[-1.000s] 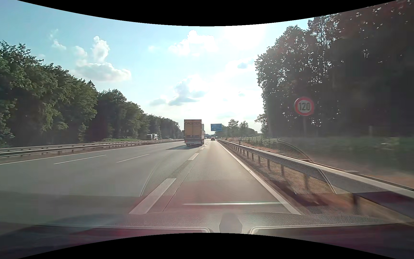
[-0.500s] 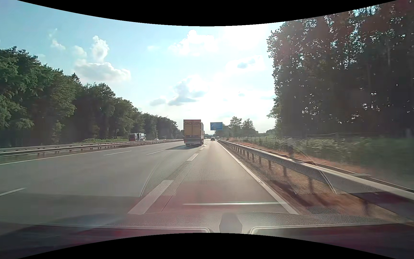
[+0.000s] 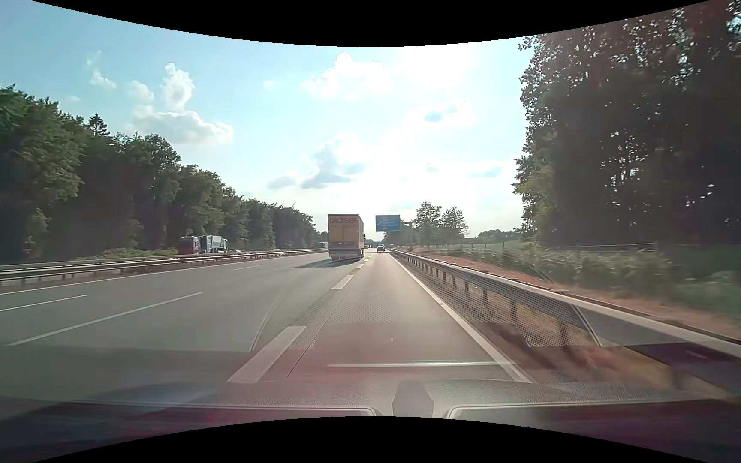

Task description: Follow the waypoints while adhering to traffic rules and regulations

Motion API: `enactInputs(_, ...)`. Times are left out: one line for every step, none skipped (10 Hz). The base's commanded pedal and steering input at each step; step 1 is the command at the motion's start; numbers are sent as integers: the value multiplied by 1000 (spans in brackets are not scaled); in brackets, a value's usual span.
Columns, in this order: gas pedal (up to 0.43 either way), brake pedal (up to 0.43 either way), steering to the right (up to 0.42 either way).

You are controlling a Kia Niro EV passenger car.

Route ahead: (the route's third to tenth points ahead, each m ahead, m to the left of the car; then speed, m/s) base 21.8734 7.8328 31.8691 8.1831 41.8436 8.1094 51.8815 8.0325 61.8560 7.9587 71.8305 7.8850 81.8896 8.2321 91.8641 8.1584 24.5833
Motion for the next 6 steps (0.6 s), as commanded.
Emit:
enactInputs(169,0,-3)
enactInputs(169,0,-3)
enactInputs(169,0,-3)
enactInputs(169,0,-2)
enactInputs(169,0,-3)
enactInputs(169,0,-2)
